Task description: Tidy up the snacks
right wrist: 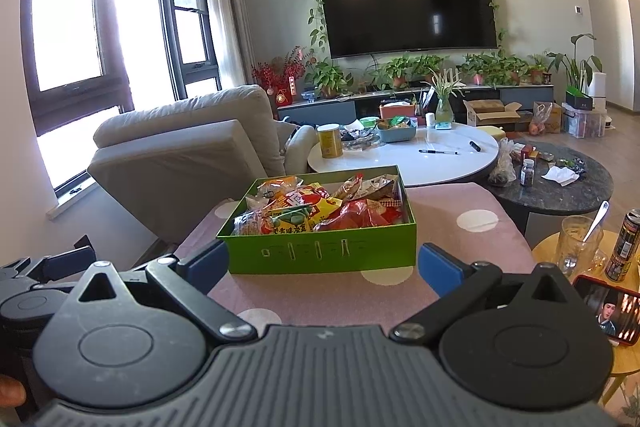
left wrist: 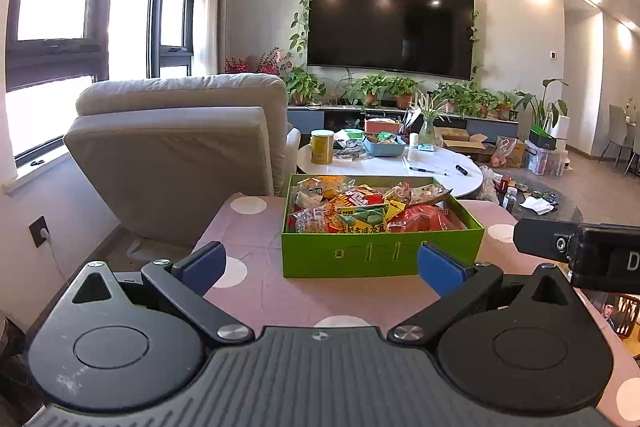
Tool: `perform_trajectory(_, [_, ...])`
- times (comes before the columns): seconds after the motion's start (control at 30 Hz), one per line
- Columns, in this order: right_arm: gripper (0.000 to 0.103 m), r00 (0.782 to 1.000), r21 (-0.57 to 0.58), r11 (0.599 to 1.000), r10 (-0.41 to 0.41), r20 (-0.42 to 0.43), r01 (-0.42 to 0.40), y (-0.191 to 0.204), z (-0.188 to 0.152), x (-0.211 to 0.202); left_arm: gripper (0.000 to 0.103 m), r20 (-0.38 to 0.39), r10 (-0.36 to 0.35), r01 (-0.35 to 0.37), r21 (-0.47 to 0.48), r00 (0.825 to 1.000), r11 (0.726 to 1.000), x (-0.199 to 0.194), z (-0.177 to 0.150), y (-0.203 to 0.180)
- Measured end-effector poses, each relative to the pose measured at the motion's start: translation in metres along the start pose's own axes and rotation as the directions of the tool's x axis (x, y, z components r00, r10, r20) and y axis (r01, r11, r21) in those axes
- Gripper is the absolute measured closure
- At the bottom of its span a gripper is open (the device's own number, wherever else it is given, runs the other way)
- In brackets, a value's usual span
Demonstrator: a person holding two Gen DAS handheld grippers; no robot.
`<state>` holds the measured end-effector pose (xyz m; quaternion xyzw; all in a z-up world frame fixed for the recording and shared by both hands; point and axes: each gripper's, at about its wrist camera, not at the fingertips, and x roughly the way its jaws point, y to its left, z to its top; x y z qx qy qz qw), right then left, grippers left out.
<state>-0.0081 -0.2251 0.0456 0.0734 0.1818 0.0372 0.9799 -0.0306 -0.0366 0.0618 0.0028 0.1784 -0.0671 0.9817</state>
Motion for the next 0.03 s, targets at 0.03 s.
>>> perform_trajectory(0.03, [0.023, 1.000, 0.000, 1.000, -0.001, 0.000, 0.001, -0.0002, -0.0002, 0.0000, 0.000, -0.001, -0.001, 0.001, 0.003, 1.000, 1.000, 0.0001, -0.0002, -0.0002])
